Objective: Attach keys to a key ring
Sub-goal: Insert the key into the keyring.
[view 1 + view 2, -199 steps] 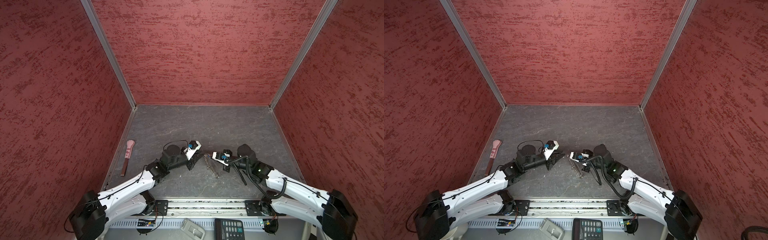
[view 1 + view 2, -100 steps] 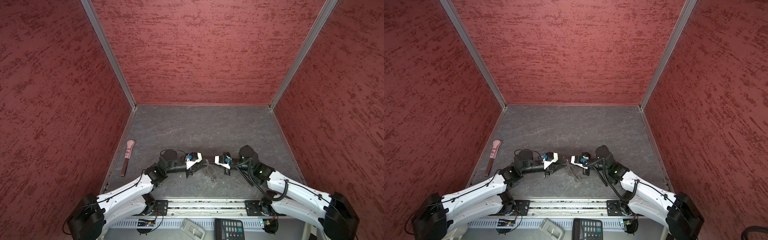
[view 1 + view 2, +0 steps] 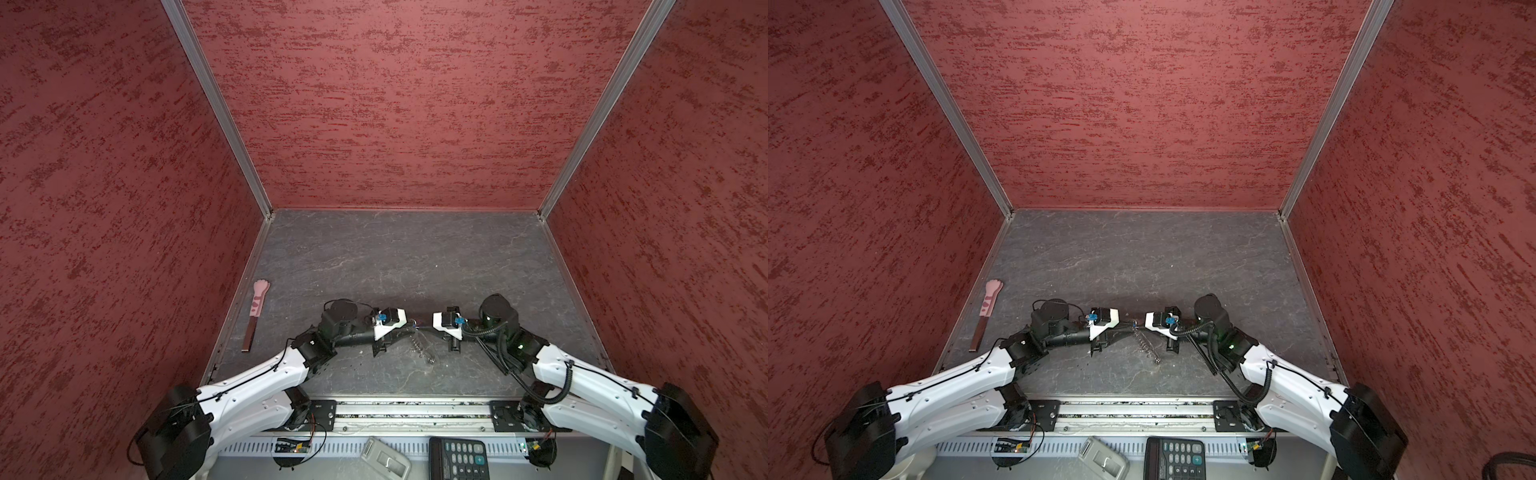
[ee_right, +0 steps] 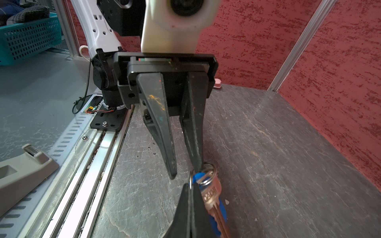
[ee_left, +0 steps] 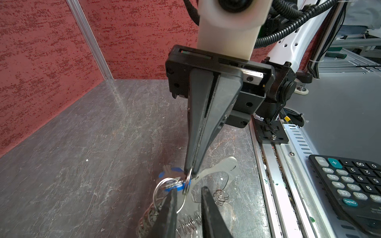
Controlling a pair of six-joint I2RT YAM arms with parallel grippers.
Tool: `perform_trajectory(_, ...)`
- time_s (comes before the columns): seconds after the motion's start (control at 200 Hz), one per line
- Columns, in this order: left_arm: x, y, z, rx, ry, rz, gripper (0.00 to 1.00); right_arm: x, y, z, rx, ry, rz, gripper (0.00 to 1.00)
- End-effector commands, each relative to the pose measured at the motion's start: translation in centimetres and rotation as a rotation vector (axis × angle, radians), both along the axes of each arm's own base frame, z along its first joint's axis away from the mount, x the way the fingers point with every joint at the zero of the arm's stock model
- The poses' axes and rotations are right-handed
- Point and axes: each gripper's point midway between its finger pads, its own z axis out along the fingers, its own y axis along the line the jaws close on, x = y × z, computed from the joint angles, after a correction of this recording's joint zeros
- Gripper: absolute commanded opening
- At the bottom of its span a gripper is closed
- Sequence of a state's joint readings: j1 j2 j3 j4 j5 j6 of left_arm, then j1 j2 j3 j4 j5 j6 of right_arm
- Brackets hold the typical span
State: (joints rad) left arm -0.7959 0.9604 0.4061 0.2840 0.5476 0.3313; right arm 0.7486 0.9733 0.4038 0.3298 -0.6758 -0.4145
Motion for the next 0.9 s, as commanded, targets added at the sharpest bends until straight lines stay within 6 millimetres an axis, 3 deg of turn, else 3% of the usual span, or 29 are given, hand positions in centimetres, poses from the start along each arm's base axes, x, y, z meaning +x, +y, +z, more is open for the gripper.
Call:
perform_trajectory(0.0,0.6,-0.1,-0.1,0.017,-0.016,0.023,0.24,-1.3,0.5,3.2,0.115,-0.079,0.080,0.00)
perform_trajectory(0.19,1.0,-0.2,-0.3,0.023,-0.002,0.041,0.22,-0.7,0.6,3.8,0.173,-0.075,0.052,0.00)
perform_trajectory(0.501,1.3,-0.3,-0.5,0.029,0.009,0.049,0.11,1.5,0.4,4.6,0.270,-0.046,-0.074,0.00)
perform_trajectory(0.661,1.4,-0.3,-0.7,0.029,0.013,0.052,0.12,2.4,0.5,4.8,0.299,-0.010,-0.118,0.00)
perform_trajectory(0.897,1.7,-0.4,-0.4,0.024,0.010,0.063,0.16,1.7,1.3,4.1,0.301,0.024,-0.064,0.00)
